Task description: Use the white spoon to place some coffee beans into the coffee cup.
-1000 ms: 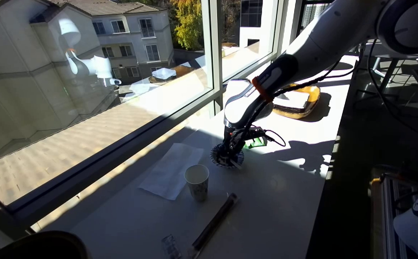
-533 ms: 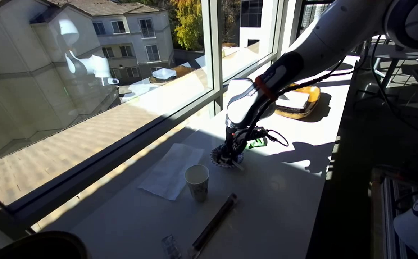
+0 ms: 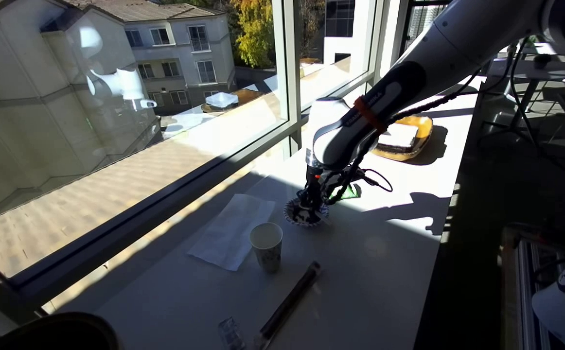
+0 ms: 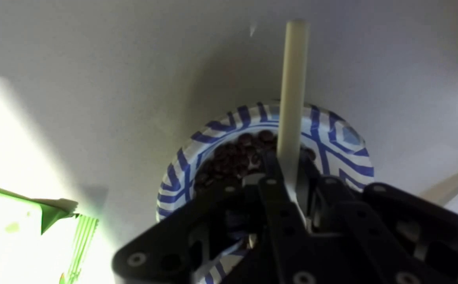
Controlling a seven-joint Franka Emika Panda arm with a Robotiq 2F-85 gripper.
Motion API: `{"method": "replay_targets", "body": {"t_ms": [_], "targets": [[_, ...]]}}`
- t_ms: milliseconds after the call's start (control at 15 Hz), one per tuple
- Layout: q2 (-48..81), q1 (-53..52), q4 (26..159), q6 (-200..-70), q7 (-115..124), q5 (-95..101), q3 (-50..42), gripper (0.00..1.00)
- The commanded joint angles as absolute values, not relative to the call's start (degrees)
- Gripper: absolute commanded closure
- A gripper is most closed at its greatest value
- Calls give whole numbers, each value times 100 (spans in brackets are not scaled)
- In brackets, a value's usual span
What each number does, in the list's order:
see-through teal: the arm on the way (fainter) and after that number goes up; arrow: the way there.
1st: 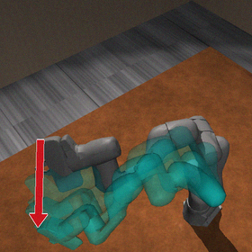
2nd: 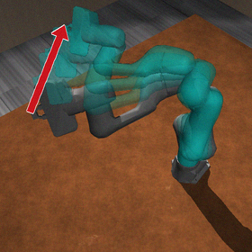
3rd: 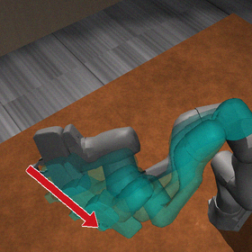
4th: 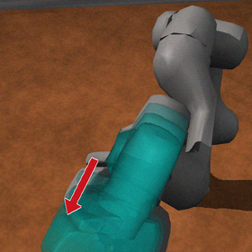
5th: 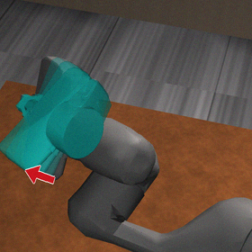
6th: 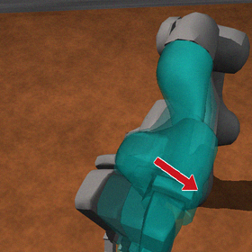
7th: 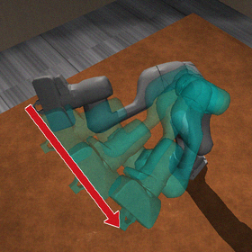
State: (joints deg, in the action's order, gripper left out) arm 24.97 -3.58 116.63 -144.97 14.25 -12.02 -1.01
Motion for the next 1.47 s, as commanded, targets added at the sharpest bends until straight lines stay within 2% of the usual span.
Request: {"method": "replay_targets", "body": {"t_ms": [0,600,1400], "targets": [[1889,-660,12141,-14487,1861,-634,-232,96],[1366,-1257,12063,-13776,2705,1028,-80,96],[1594,-1527,11590,-13765,2395,1134,532,96]]}}
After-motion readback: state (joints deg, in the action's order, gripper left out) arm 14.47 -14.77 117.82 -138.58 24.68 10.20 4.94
